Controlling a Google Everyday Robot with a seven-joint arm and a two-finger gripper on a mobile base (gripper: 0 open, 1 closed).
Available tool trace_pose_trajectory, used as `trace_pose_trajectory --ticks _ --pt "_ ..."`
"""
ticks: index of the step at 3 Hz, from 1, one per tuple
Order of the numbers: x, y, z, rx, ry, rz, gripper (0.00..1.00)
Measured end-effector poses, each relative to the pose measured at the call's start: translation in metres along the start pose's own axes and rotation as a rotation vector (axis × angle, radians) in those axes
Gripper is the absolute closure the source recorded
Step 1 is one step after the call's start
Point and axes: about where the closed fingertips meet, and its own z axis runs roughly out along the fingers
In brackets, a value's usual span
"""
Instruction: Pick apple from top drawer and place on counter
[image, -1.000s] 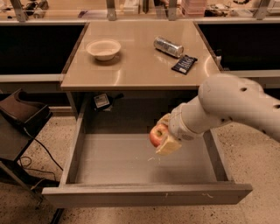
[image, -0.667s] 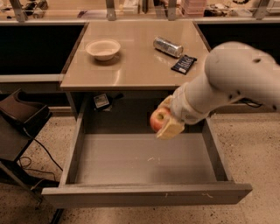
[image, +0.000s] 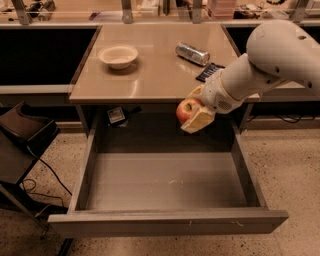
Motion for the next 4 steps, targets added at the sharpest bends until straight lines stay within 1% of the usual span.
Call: trace_pose_trajectory --ticks 1,2,3,4 --pt "-0.004 -0.021 -0.01 0.039 -0.002 -0.017 1.0" --pt "-0.006 -0.06 -0.01 0.034 -0.046 -0.039 1.0" --pt "0.003 -0.096 0.013 -0.034 -0.083 -0.019 1.0" --pt "0.018 -0.115 0.029 -0.08 -0.095 0.03 1.0"
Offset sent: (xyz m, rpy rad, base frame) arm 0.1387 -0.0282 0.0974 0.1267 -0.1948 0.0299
